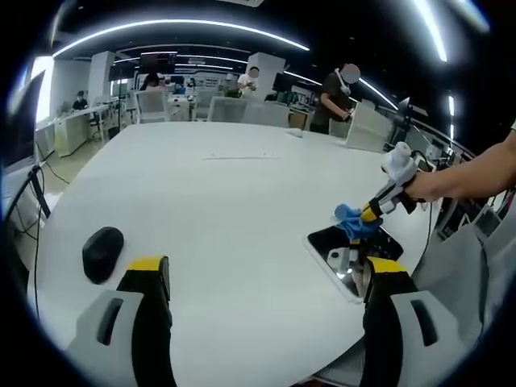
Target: Wipe the mirror surface with the cleaning cloth until all visible marks leave the cleaned area.
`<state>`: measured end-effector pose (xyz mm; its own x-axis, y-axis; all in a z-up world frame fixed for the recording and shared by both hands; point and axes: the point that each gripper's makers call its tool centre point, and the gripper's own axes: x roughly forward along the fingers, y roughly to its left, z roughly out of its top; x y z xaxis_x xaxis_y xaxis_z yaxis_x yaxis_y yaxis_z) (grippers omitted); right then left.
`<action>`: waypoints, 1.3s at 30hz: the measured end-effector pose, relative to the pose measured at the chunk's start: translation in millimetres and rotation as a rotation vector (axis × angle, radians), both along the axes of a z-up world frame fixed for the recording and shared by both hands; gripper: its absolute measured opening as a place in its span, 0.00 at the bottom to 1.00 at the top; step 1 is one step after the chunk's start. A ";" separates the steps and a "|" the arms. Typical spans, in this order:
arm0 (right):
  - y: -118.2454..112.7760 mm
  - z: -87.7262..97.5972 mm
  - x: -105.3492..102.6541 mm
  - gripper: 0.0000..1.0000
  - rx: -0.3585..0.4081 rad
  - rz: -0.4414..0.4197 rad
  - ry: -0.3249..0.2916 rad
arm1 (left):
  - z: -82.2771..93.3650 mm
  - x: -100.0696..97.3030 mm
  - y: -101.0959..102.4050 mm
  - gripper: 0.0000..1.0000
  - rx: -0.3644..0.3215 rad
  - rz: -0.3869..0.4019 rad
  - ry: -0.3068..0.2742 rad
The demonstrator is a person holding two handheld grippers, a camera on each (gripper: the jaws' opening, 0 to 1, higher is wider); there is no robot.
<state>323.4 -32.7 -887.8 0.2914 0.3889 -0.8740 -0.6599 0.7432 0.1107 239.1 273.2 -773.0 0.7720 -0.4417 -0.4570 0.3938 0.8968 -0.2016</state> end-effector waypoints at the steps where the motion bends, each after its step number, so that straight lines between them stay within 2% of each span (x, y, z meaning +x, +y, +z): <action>1: -2.3 0.1 0.3 0.00 -0.001 -0.003 0.001 | -0.2 -0.1 -0.5 0.99 0.000 -0.001 0.000; 7: -14.7 0.4 1.5 0.00 -0.004 -0.024 0.006 | -3.3 1.4 -4.5 0.99 -0.007 0.000 0.002; 14: -11.3 2.6 -0.9 0.00 -0.004 -0.028 -0.001 | -0.8 4.4 -7.9 0.99 -0.012 -0.004 -0.003; 24: -10.8 3.4 -5.5 0.00 0.008 -0.096 -0.015 | 1.6 3.3 -4.8 0.99 -0.013 0.008 -0.008; 35: -8.0 6.9 -34.6 0.00 0.029 -0.116 -0.019 | 8.4 4.2 -12.0 0.99 -0.008 -0.008 -0.024; 39: -8.1 8.6 -43.0 0.00 0.038 -0.127 -0.038 | 8.9 1.9 -14.5 0.99 0.001 -0.017 -0.027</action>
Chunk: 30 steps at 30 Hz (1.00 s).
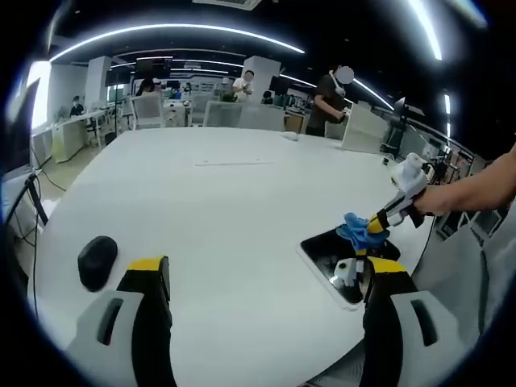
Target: Wipe the mirror surface with the cleaning cloth until all visible marks leave the cleaned area.
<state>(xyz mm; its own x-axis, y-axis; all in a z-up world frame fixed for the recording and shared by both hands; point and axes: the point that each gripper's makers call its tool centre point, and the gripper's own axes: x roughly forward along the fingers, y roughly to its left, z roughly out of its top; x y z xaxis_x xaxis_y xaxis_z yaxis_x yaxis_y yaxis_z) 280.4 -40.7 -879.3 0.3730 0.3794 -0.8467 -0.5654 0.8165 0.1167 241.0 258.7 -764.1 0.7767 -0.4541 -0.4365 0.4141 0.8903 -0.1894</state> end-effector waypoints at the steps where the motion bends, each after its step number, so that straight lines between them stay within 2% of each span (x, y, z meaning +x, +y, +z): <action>1: 0.0 0.1 -1.7 0.00 0.002 -0.002 0.000 | 0.1 -1.3 -0.2 0.99 0.000 0.001 0.001; 9: 0.6 0.7 -18.4 0.00 0.000 0.007 0.002 | -1.2 -10.4 -5.3 0.99 0.006 -0.019 0.003; 20: 2.2 1.6 -38.9 0.00 0.000 0.020 0.027 | 4.9 -8.7 5.0 0.99 0.015 -0.005 -0.011; 30: -0.8 0.9 -55.4 0.00 0.008 0.019 0.038 | 0.7 -10.9 2.1 0.99 0.023 -0.019 -0.006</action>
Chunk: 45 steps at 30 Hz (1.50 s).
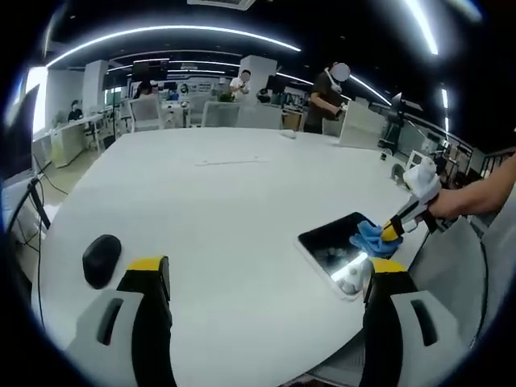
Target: Wipe the mirror surface with the cleaning cloth until all visible marks leave the cleaned area.
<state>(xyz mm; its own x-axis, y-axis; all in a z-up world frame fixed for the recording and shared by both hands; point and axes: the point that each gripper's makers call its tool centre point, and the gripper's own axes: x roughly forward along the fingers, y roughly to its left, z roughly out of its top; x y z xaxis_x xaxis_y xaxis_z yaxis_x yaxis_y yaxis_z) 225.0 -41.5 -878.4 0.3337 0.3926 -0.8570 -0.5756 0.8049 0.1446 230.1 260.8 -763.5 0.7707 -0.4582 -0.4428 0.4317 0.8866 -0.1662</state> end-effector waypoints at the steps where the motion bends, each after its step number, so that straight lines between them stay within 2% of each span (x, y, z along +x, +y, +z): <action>1: -0.1 0.0 -1.4 0.00 0.001 0.000 0.000 | 0.3 0.4 0.2 0.99 0.000 -0.001 -0.002; 11: -0.6 -1.0 -12.2 0.00 0.013 -0.014 0.013 | 5.9 2.5 -1.7 0.99 -0.001 -0.004 -0.013; 25: 0.2 -1.3 -20.6 0.00 0.026 -0.020 0.038 | 8.2 -7.2 -1.4 0.99 -0.011 0.006 -0.018; 29: 0.3 -0.9 -20.2 0.00 0.028 -0.014 0.041 | 13.8 -2.3 4.4 0.99 0.007 0.035 -0.042; 32: -0.4 -0.7 -19.3 0.00 0.041 -0.025 0.055 | 20.5 1.3 7.0 0.99 -0.008 0.051 -0.056; 45: -8.0 -0.6 -19.4 0.00 0.030 -0.039 0.053 | 17.1 8.9 4.4 0.99 -0.014 0.039 -0.054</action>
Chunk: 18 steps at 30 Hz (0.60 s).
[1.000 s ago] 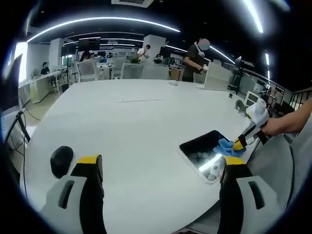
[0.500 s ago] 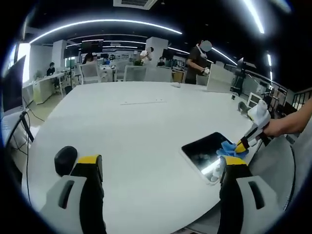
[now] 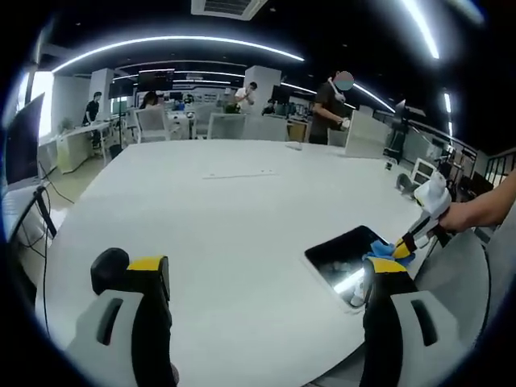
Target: Wipe the mirror surface with the cleaning cloth until all visible marks leave the cleaned area.
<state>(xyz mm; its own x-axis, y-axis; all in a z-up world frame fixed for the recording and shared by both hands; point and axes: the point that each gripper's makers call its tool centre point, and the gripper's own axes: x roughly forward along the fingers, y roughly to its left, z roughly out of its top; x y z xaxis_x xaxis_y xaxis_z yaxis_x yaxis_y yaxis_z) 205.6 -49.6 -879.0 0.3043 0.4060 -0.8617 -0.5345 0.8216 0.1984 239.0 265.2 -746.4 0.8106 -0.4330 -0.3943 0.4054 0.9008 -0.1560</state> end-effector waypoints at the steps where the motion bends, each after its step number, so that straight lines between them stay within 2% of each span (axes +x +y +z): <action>1: -1.1 0.0 -0.2 0.00 -0.001 0.000 -0.002 | -0.3 -0.6 -0.6 0.99 -0.002 -0.002 0.002; 10: -8.7 0.6 -1.7 0.00 -0.001 -0.004 -0.006 | -3.8 -8.8 1.5 0.99 -0.011 -0.001 0.007; 18: -21.6 0.5 1.0 0.00 -0.013 -0.017 -0.006 | -3.9 -8.2 1.7 0.99 -0.016 -0.004 0.011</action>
